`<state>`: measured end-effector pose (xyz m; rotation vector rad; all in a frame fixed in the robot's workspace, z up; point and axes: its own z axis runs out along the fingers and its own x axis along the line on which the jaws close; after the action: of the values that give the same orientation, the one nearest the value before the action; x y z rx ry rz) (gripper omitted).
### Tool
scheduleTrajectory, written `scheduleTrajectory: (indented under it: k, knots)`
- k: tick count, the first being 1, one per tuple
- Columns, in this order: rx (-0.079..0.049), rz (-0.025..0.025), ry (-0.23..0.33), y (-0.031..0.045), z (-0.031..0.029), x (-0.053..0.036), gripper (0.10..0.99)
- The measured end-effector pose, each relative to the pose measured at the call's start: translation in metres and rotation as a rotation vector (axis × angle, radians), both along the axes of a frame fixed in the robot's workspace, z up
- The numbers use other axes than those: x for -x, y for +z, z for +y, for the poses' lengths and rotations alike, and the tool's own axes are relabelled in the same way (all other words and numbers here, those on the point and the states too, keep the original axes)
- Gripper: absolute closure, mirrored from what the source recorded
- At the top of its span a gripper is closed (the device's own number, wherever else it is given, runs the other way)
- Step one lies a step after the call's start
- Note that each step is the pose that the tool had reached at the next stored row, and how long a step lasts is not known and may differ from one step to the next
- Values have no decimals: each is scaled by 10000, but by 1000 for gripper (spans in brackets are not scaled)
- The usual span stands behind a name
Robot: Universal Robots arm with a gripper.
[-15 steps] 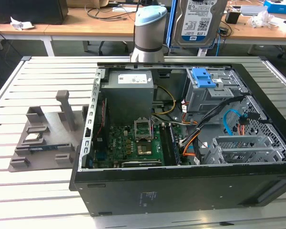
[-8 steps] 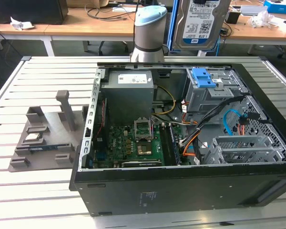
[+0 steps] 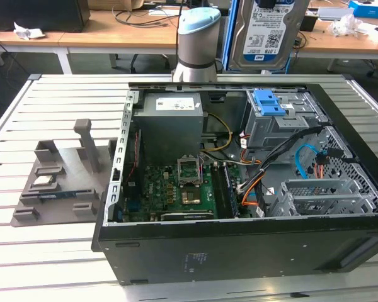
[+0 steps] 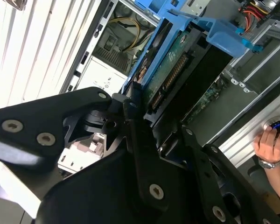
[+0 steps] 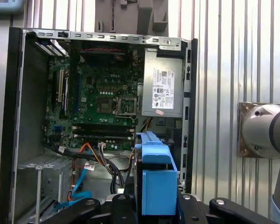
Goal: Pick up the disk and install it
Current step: 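Pick up the disk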
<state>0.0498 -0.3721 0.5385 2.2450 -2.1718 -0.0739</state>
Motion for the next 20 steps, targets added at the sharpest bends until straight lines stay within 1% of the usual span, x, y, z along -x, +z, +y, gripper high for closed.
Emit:
scheduleTrajectory:
  k: [7, 11, 15, 20]
  knots:
    - [7, 0, 1, -2, -80, 0, 722]
    - [10, 0, 0, -5, -142, 0, 722]
    - [12, 0, 0, -8, -191, 0, 722]
    - [16, 0, 1, -12, -230, 0, 722]
